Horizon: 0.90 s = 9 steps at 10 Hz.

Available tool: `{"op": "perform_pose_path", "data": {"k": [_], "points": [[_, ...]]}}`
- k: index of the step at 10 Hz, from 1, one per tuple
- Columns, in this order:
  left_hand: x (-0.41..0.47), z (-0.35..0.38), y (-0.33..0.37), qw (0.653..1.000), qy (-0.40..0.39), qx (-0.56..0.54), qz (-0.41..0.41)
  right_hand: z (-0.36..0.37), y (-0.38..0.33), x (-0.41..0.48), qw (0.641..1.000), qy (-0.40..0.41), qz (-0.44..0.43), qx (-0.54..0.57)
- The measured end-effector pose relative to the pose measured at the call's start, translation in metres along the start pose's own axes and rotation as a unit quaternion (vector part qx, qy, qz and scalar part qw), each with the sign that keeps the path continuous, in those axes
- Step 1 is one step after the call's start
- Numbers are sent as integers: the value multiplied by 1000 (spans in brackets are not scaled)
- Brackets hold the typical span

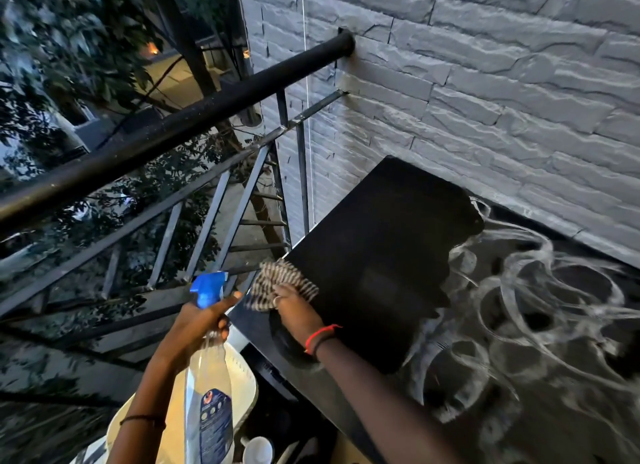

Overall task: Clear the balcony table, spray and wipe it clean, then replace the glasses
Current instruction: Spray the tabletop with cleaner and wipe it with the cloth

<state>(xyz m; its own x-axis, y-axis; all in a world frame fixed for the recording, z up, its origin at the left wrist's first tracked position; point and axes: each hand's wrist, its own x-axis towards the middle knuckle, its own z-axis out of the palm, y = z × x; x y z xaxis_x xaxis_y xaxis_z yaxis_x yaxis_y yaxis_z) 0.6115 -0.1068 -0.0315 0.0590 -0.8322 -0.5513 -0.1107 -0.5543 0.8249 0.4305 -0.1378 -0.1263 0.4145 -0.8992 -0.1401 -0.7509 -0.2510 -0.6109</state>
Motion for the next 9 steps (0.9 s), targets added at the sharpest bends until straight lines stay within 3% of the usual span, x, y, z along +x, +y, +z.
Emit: {"op": "perform_pose_path", "data": {"k": [1, 3, 4, 5, 6, 7, 9], "points": [[-1, -2, 2, 1000, -5, 0, -4, 15, -26, -10, 999, -42, -4, 17], [7, 6, 18, 999, -20, -6, 24, 32, -7, -108, 998, -20, -49, 27], [13, 15, 31, 999, -24, 7, 37, 88, 119, -110, 1000, 1, 8, 18], [20, 23, 41, 999, -25, 6, 37, 65, 175, -145, 997, 22, 53, 50], [25, 34, 44, 999, -37, 13, 32, -33, 96, -162, 992, 60, 108, 37], [25, 47, 46, 998, -51, 21, 29, -24, 92, -124, 989, 76, 109, 63], [25, 76, 49, 995, -84, 43, 40, -18, 37, -167, 992, -45, 115, -37]]}}
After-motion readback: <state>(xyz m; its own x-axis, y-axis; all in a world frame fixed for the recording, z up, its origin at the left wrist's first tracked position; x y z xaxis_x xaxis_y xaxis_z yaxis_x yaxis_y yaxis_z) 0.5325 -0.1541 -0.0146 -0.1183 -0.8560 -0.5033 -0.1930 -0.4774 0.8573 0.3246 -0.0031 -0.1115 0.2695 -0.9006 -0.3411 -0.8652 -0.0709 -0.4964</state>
